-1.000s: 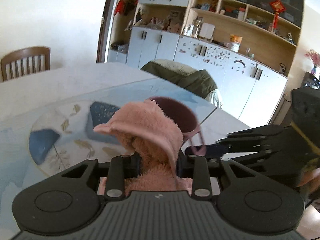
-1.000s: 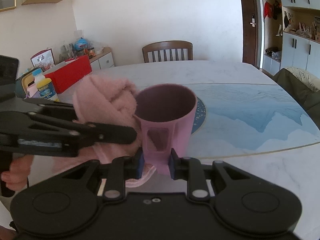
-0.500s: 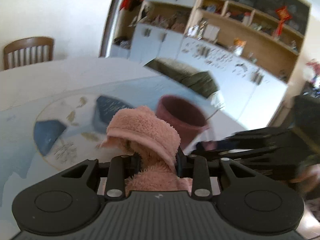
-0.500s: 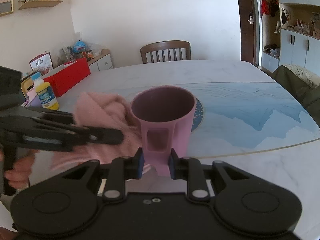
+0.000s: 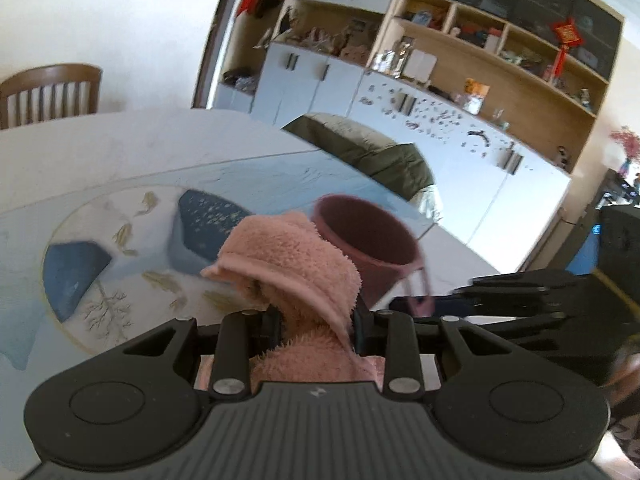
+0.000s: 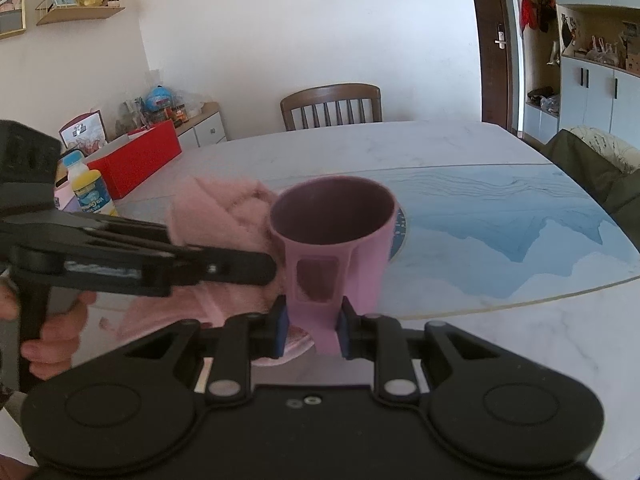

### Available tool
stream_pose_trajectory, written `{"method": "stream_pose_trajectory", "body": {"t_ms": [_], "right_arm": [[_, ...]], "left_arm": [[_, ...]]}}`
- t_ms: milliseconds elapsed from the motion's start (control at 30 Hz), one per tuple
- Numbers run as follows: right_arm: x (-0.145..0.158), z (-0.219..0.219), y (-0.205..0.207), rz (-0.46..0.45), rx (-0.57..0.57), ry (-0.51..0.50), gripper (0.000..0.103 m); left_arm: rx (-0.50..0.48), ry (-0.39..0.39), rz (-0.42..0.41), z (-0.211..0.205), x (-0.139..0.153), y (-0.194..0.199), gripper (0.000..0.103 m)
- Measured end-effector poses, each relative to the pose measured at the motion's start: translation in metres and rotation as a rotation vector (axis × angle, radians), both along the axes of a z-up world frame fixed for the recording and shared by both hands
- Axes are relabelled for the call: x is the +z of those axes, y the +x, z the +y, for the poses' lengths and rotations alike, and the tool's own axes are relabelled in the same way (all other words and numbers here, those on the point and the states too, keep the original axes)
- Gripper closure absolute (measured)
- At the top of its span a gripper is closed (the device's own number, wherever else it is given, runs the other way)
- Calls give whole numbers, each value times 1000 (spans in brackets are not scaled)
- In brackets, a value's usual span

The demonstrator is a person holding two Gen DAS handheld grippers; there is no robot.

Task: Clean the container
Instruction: 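Lift the pink towel with the left gripper while the right gripper holds the cup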

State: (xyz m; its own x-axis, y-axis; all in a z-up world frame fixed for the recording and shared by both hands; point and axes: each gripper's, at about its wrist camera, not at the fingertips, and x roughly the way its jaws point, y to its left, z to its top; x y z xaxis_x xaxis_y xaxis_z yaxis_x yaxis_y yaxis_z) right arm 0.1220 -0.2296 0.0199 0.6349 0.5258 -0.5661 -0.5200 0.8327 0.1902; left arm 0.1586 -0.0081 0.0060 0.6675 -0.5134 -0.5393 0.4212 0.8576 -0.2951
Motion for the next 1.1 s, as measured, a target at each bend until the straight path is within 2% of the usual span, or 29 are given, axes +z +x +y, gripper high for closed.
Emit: {"method": "stream_pose_trajectory", "body": {"t_ms": [200, 333, 500, 633, 867, 1100], "right_arm": [[1, 2, 0, 1, 6, -10, 80], [2, 3, 1, -1, 14, -19, 80], [3, 2, 3, -3, 22, -18, 80], [3, 2, 4, -6, 29, -23, 80], [3, 2, 3, -8, 43, -33, 80], [3, 3, 1, -10, 54, -39, 80]], "left_arm": [[46, 55, 43, 9, -15, 4, 72], [22, 76, 0, 8, -2, -11, 72], [-53, 63, -61, -4, 19, -30, 72], [-88, 63, -94, -15, 24, -31, 72], [-44, 55, -28, -9, 8, -6, 72], [6, 85, 16, -2, -11, 9, 72]]}}
